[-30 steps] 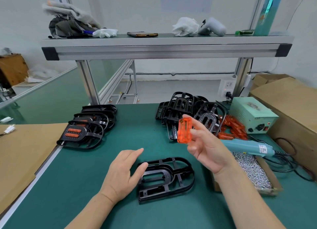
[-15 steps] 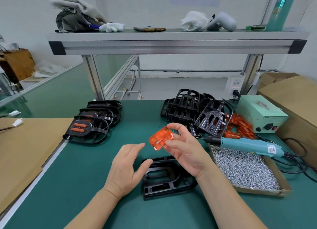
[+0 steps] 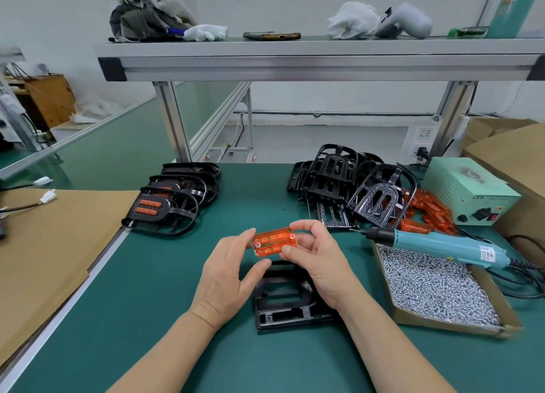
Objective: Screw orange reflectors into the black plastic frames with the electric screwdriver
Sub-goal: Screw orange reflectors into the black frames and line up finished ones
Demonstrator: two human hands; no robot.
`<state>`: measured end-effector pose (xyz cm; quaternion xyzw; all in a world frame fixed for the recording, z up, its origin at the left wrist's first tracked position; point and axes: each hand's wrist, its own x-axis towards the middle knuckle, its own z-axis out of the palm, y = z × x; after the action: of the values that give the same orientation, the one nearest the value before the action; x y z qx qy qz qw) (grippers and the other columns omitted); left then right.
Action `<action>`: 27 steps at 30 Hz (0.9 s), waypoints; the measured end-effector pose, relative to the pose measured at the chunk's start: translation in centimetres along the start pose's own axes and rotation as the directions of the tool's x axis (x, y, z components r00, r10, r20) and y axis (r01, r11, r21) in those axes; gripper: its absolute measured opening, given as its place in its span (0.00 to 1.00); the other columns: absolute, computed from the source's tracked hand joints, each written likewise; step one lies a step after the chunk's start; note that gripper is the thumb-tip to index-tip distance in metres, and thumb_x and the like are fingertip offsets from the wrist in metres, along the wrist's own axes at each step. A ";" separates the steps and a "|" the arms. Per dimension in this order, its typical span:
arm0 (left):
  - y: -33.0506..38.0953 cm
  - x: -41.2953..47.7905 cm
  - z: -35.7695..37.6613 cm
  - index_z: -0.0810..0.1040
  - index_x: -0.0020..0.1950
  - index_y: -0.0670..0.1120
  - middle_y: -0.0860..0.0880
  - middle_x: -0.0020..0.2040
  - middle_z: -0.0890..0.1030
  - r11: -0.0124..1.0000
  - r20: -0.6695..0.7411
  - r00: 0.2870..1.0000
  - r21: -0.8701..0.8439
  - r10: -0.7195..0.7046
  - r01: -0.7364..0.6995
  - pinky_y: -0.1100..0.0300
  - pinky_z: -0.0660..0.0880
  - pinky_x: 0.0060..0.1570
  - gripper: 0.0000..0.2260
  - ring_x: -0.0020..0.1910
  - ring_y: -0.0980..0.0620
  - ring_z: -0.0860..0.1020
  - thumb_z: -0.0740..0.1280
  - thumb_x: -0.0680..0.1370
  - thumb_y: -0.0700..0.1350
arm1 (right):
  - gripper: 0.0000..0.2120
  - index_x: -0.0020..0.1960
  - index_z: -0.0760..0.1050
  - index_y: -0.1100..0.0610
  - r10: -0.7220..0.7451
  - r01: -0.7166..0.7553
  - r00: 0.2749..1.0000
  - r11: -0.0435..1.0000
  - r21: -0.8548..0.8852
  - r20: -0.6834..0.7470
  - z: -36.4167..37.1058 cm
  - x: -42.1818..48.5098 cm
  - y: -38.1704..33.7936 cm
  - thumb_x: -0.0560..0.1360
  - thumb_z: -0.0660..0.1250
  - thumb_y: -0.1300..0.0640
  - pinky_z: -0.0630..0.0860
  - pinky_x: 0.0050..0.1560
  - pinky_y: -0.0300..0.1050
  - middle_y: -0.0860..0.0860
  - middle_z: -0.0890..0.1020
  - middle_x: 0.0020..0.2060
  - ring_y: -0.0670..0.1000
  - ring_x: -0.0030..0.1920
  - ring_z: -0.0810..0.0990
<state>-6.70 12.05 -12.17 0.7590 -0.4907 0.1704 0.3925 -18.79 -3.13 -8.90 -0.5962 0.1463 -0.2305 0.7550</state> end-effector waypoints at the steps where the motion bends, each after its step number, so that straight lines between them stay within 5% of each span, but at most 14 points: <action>1: -0.1 0.0 0.1 0.75 0.68 0.40 0.48 0.55 0.80 1.000 -0.008 1.000 0.010 0.010 -0.010 0.66 0.68 0.61 0.24 0.54 0.52 0.77 0.65 0.79 0.55 | 0.19 0.61 0.71 0.58 0.003 -0.003 1.000 1.000 -0.003 0.003 0.0 0.0 0.1 0.75 0.70 0.72 0.80 0.58 0.47 0.57 0.86 0.49 0.51 0.48 0.85; 27: 0.1 -0.1 -0.1 0.78 0.63 0.39 0.48 0.53 0.80 0.999 -0.017 0.999 0.009 0.031 -0.031 0.64 0.71 0.59 0.20 0.52 0.49 0.78 0.66 0.78 0.52 | 0.18 0.61 0.72 0.59 0.013 -0.014 1.000 0.999 -0.032 -0.015 -0.1 -0.3 -0.1 0.75 0.69 0.72 0.79 0.51 0.40 0.59 0.86 0.49 0.50 0.47 0.85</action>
<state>-6.79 12.15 -12.12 0.7515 -0.4984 0.1851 0.3906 -19.11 -3.05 -8.79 -0.6054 0.1597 -0.2275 0.7458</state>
